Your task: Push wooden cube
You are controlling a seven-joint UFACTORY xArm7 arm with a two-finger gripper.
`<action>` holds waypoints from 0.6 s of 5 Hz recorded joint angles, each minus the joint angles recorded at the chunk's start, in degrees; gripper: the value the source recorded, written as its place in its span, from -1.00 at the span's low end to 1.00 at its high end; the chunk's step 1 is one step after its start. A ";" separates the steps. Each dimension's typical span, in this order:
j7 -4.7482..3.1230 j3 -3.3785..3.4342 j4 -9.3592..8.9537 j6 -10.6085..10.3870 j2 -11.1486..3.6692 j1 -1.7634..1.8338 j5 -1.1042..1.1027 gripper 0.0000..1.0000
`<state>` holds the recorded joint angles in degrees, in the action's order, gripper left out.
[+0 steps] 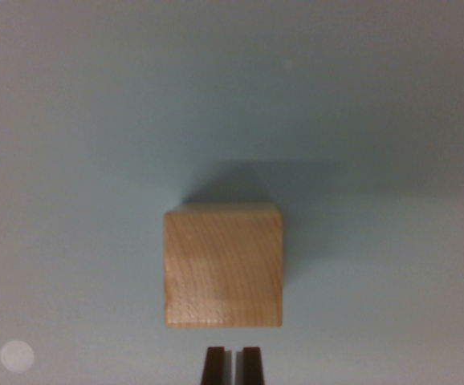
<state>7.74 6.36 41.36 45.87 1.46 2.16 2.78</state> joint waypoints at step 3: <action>0.61 0.60 -4.28 -4.07 0.09 0.39 0.04 -1.00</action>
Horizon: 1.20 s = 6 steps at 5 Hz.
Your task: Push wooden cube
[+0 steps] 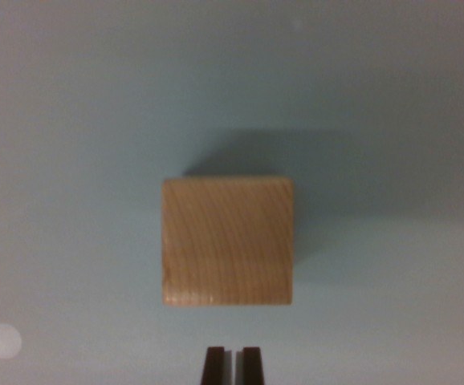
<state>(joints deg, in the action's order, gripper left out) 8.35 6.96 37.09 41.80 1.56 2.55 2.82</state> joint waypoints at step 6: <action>0.72 0.70 -5.04 -4.80 0.11 0.46 0.05 -1.00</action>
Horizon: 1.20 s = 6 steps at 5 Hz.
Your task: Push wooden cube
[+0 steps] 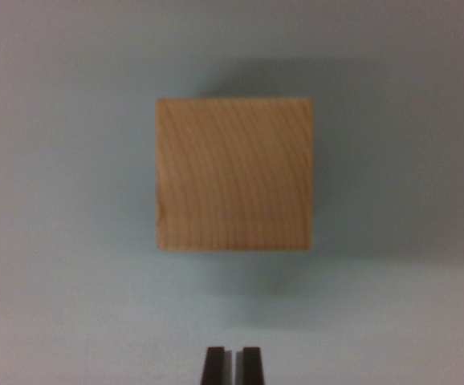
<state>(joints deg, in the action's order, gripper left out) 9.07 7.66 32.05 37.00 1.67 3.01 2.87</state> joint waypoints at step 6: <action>0.45 0.44 -3.16 -3.01 0.07 0.29 0.03 -1.00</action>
